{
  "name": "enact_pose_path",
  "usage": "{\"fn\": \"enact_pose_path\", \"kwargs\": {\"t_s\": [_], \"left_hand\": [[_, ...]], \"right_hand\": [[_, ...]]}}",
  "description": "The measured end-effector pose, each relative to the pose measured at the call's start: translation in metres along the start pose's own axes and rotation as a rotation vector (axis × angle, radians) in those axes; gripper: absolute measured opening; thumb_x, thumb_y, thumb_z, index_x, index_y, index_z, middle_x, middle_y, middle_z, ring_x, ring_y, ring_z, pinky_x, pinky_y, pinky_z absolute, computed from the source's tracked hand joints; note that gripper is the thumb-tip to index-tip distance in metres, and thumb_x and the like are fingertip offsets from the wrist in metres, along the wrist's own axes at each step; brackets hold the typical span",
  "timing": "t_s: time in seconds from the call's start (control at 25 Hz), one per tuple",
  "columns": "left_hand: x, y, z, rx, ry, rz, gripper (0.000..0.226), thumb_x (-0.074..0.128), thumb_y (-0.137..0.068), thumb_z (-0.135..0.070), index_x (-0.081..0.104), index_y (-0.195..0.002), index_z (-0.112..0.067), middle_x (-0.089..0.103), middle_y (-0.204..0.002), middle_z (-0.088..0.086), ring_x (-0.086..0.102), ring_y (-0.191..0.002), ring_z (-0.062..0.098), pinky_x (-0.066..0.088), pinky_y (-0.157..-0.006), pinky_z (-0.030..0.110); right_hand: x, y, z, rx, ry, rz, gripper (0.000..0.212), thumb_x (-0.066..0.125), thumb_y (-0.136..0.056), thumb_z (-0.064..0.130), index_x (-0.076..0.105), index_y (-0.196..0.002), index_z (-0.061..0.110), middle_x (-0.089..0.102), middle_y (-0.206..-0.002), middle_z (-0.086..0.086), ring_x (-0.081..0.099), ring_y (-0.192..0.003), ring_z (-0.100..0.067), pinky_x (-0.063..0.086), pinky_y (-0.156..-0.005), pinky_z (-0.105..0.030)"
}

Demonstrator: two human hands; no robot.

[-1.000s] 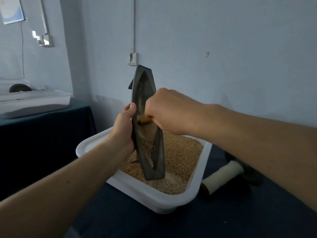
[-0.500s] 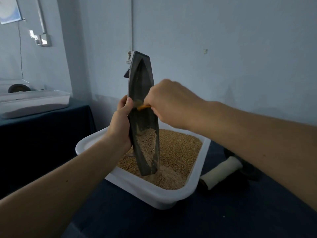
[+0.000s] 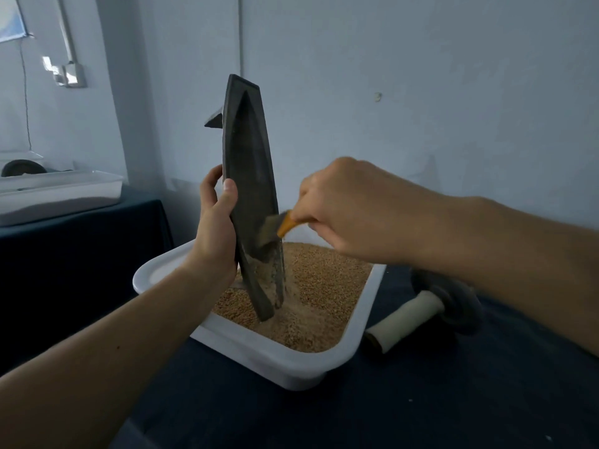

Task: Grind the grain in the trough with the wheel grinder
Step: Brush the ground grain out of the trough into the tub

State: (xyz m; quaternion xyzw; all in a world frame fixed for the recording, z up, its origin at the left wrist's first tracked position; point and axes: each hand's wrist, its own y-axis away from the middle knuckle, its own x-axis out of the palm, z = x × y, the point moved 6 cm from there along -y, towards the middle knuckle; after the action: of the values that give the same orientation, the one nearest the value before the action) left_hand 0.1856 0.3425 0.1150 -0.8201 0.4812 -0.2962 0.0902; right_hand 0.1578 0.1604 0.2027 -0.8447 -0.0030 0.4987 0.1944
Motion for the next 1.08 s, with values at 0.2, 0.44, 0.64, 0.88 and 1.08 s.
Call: {"fn": "enact_pose_path", "kwargs": {"t_s": [0.2,0.44,0.64,0.88,1.08], "left_hand": [[0.006,0.004,-0.005,0.063,-0.007,0.08,0.038,0.047,-0.103,-0.042,0.042,-0.14,-0.036,0.071,-0.112,-0.001,0.071,-0.101,0.025,0.06,-0.075,0.038],[0.007,0.005,-0.01,0.112,-0.054,0.042,0.034,0.048,-0.103,-0.04,0.046,-0.137,-0.038,0.069,-0.114,-0.003,0.069,-0.105,0.022,0.059,-0.078,0.04],[0.011,0.01,-0.014,0.12,-0.045,0.085,0.037,0.046,-0.104,-0.04,0.04,-0.141,-0.036,0.067,-0.121,0.003,0.068,-0.108,0.027,0.059,-0.081,0.043],[0.008,0.012,-0.017,0.172,-0.103,0.049,0.033,0.045,-0.105,-0.038,0.044,-0.137,-0.042,0.067,-0.118,-0.003,0.065,-0.113,0.025,0.055,-0.092,0.051],[0.009,0.012,-0.018,0.196,-0.108,0.07,0.035,0.044,-0.106,-0.036,0.041,-0.141,-0.039,0.063,-0.126,0.005,0.064,-0.114,0.028,0.056,-0.089,0.049]], "right_hand": [[0.015,-0.012,0.021,-0.008,-0.014,-0.082,0.022,0.06,-0.098,0.009,0.072,-0.116,0.015,0.063,-0.102,-0.002,0.05,-0.075,-0.012,0.044,-0.066,-0.022],[0.032,0.026,0.024,-0.148,0.04,0.257,0.029,0.061,-0.088,0.001,0.074,-0.101,0.023,0.061,-0.096,0.008,0.044,-0.07,-0.006,0.033,-0.053,-0.016],[0.005,0.01,0.01,-0.063,0.065,-0.04,0.029,0.061,-0.092,0.002,0.074,-0.112,0.018,0.066,-0.107,0.002,0.062,-0.086,-0.014,0.053,-0.072,-0.025],[0.039,0.026,0.038,-0.22,0.08,0.172,0.033,0.056,-0.093,0.003,0.071,-0.114,0.022,0.061,-0.11,0.008,0.059,-0.089,-0.012,0.048,-0.065,-0.022],[0.017,0.03,0.02,-0.18,0.074,0.065,0.032,0.06,-0.088,0.003,0.075,-0.109,0.022,0.065,-0.111,0.006,0.062,-0.09,-0.012,0.055,-0.072,-0.026]]}}
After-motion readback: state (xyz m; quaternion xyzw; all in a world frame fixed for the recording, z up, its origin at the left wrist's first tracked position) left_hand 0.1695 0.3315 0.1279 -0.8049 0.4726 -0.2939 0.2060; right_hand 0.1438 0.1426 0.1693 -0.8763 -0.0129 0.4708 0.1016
